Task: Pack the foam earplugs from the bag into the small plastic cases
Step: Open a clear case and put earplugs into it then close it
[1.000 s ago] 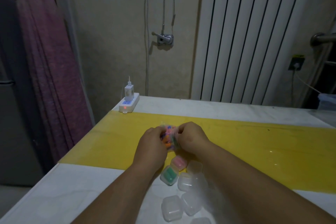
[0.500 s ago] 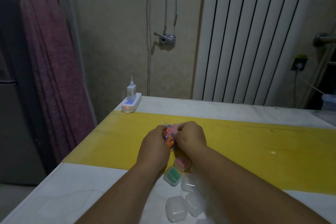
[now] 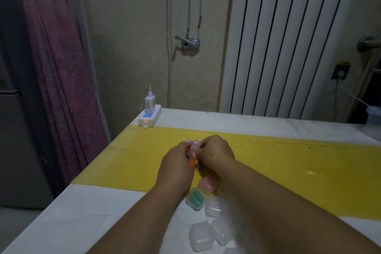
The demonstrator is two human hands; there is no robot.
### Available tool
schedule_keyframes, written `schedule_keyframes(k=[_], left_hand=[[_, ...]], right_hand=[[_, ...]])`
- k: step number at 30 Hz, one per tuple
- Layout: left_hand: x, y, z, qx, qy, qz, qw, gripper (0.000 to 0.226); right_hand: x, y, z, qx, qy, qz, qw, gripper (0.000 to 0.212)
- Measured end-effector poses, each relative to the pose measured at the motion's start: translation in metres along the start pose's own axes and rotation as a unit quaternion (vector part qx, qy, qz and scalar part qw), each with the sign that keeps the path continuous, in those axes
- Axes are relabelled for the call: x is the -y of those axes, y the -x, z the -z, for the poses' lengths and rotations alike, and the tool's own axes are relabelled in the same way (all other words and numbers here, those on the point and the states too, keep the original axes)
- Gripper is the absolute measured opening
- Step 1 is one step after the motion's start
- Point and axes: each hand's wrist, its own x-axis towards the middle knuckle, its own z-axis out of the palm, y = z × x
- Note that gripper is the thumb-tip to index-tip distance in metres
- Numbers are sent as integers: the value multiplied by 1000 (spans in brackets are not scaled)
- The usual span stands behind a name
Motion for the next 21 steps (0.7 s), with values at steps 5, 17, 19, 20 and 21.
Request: schedule_keyframes(k=[5, 17, 19, 20, 21], left_hand=[[0, 0, 1, 3, -3, -1, 1000, 44], [7, -2, -6, 10, -66, -50, 997, 26], [7, -1, -6, -17, -79, -74, 994, 27], [6, 0, -6, -32, -95, -86, 991, 29], [3, 0, -4, -49, -116, -95, 987, 33]], right_hand=[[-5, 7, 9, -15, 13, 58, 998, 18], [-49, 38, 56, -41, -12, 20, 999, 33], [-56, 53, 66, -29, -115, 27, 993, 30], [-59, 61, 71, -22, -154, 30, 987, 25], [-62, 68, 75, -16, -184, 32, 982, 20]])
